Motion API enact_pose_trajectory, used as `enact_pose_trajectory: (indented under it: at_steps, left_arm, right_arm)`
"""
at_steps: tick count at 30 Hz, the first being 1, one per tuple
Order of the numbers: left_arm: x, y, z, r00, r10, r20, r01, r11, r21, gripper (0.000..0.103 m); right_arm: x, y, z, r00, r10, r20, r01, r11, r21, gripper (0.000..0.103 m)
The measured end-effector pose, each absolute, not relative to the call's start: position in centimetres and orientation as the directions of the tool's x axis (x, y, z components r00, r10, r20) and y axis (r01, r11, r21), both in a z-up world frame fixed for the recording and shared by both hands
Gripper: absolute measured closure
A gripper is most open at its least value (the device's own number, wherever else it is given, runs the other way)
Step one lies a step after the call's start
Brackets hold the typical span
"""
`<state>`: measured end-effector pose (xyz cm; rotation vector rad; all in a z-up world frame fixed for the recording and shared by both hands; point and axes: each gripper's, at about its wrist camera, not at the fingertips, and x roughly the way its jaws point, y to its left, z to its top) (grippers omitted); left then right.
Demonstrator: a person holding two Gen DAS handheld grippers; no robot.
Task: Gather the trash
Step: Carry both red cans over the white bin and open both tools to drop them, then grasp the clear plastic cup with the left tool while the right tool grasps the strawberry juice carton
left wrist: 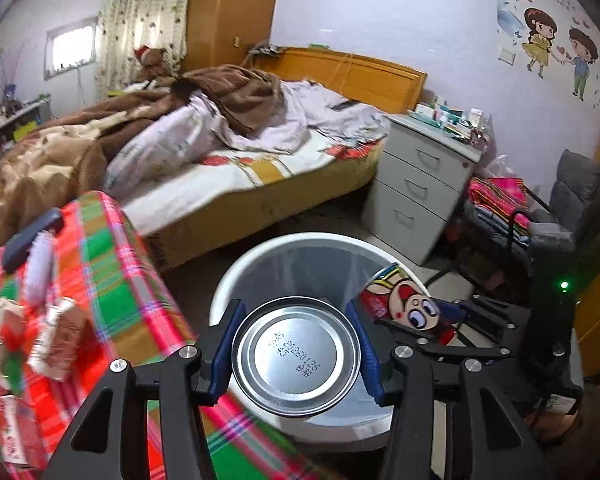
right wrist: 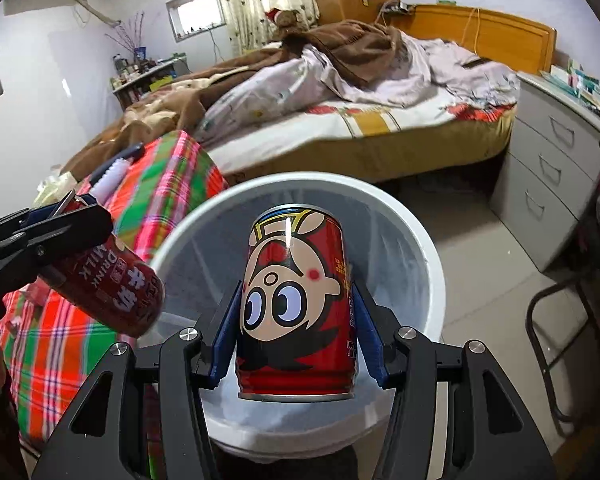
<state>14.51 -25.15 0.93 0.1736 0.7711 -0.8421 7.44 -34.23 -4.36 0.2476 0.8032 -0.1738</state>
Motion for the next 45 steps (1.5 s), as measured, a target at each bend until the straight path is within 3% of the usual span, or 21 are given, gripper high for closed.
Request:
enact_pose_trajectory:
  at_steps: [10,14,28,45]
  left_arm:
    - [15.3,-27.4,-1.5,0.390,-0.592,-0.705,0.718,0.675,-0.169,0.051]
    - [15.2,-27.1,-1.1,0.391,-0.606,-0.692,0.719,0.671,-0.181,0.039]
    - [13.8,-23.4,0.7,0.457,-0.594,-0.662,0.676,0.716,-0.175,0.039]
    - [12.5,-14.4,2.5,0.590,-0.516,-0.621,0.556,0.817,-0.150,0.039]
  right_arm:
    - [7.5,-35.5,-5.8,0.641,-0.063,-0.765,0.251,0.959,0.131,0.048]
    - [6.9,-35.7,-5.3,0.660,-0.060,-0.748,0.256,0.955,0.150,0.037]
    - [6.4,-34.6,-3.7,0.700,-0.083,-0.709,0.261,0.954,0.145,0.037]
    - [7.3,-29.3,-1.2,0.770,-0.014,-0.638,0.142,0.979,0.149,0.037]
